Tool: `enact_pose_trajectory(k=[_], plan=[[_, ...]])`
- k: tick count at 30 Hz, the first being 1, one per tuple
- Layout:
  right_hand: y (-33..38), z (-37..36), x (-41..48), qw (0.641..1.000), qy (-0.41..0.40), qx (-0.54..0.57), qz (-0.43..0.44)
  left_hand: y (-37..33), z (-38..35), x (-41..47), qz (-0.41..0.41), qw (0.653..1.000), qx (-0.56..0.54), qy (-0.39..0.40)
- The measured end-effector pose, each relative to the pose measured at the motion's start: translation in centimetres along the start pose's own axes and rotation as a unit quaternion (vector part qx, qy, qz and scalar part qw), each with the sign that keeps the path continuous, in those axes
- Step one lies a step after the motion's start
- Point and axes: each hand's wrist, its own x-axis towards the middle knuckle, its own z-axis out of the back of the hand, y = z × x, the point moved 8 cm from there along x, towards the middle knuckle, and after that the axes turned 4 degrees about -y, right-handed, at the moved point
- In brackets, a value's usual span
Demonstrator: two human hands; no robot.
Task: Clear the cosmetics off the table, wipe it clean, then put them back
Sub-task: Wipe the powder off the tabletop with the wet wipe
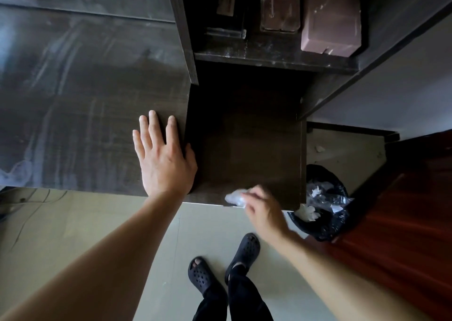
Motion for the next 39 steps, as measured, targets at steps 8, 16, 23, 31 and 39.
enact_pose_trajectory(k=[8,16,23,31,39], plan=[[-3.5,3.4,9.7,0.977,-0.130,-0.063,-0.156,0.1,0.0,-0.1,0.005,1.000,0.000,-0.008],[4.6,-3.1,3.5,0.987,0.126,-0.026,0.092,1.3,1.6,0.2,-0.033,0.998,-0.062,0.003],[3.1,3.0,23.3,0.995,-0.050,-0.067,-0.056,3.2,1.9,-0.2,-0.128,0.989,-0.069,0.002],[6.1,-6.0,15.9,0.995,0.003,-0.090,-0.031,3.4,2.1,-0.3,-0.114,0.991,-0.072,-0.001],[5.8,-7.2,7.9,0.993,0.093,-0.071,-0.025,3.3,2.3,-0.2,-0.113,0.991,-0.075,0.002]])
